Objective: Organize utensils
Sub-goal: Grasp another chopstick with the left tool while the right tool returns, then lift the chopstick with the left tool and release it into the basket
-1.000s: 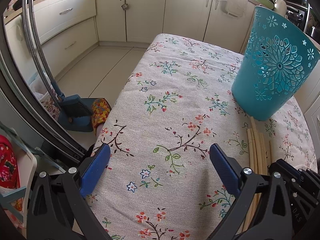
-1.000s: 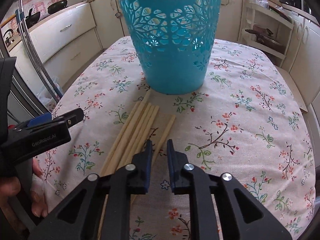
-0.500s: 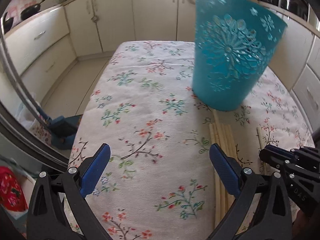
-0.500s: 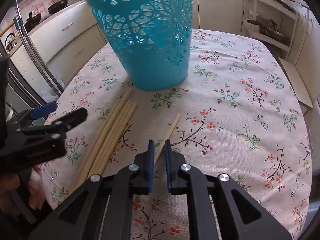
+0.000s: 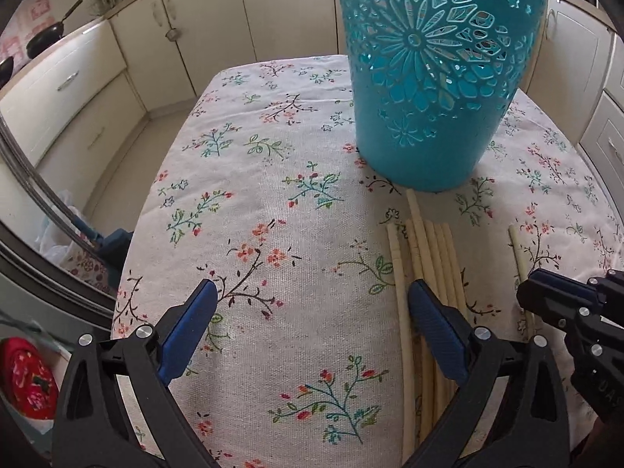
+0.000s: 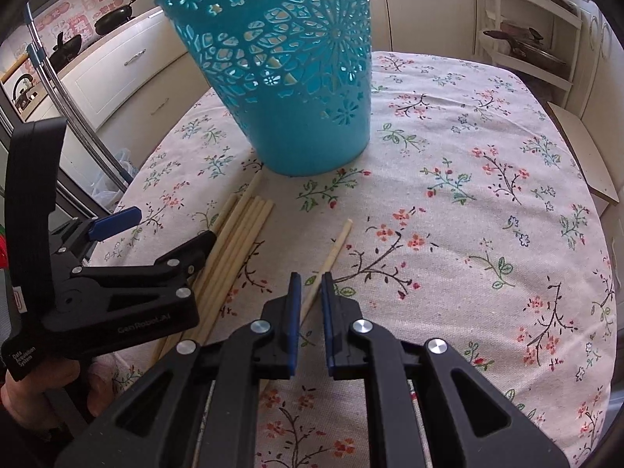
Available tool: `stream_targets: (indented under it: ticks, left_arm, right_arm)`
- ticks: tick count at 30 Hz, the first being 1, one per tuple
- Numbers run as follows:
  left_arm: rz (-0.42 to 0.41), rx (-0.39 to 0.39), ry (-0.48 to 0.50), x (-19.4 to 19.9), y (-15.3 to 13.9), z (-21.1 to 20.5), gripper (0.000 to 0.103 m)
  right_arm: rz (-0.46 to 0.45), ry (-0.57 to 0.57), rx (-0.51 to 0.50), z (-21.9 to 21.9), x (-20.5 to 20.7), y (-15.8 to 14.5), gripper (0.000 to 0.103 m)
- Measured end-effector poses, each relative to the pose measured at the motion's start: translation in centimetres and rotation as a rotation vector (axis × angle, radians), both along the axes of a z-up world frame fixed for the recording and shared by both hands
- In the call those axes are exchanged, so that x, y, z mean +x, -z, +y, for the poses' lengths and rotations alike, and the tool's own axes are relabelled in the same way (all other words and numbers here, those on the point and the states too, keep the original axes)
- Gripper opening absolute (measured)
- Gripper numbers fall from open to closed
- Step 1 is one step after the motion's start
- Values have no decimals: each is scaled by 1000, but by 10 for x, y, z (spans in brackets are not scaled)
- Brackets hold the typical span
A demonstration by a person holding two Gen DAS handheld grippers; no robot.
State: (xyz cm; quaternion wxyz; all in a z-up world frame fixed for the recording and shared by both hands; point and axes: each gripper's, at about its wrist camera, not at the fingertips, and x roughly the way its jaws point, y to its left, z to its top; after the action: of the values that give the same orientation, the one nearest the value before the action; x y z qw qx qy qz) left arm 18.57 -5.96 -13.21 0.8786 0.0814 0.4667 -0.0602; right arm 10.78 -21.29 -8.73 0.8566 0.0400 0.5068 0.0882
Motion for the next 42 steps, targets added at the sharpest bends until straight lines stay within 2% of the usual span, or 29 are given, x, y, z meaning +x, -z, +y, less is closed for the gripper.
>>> stream_targets:
  ticks: [3, 5, 7, 9, 10, 12, 19, 22, 25, 30, 34, 37, 42]
  left_arm:
    - [5, -20, 24, 3, -1, -3, 81]
    - [14, -50, 42, 6, -2, -5, 65]
    - [21, -81, 59, 10, -3, -7, 54]
    - [21, -87, 73, 11, -3, -11, 34]
    - [25, -94, 81, 12, -4, -12, 28]
    - [42, -131, 104, 13, -4, -12, 6]
    - [93, -209, 110, 10, -8, 5, 5]
    - [64, -269, 111, 2, -31, 19, 5]
    - [10, -339, 136, -2, -68, 30, 5]
    - [-139, -464, 178, -5, -149, 33, 5]
    - [-305, -551, 200, 11, -206, 19, 5]
    - [-435, -577, 187, 28, -235, 6, 5]
    - [-610, -568, 127, 48, -261, -11, 5]
  right_arm:
    - [0, 1, 4, -2, 1, 0, 11]
    - [-2, 3, 6, -1, 1, 1, 11]
    - [-6, 6, 6, -1, 2, 1, 11]
    - [-15, 8, 4, -1, 2, 2, 11]
    - [-18, 9, 2, -1, 2, 2, 11]
    - [-26, 9, -3, -1, 3, 3, 11]
    - [-43, 8, -21, 4, 2, 3, 11]
    - [-42, 10, -19, 3, 2, 3, 11]
    - [-40, 14, -12, 2, 1, 3, 11]
    - [-39, 17, -10, 1, 1, 2, 11]
    - [-39, 18, -8, 0, 1, 2, 11]
    - [-40, 21, -2, -1, 0, 2, 11]
    - [-42, 22, 6, -2, 0, 3, 11]
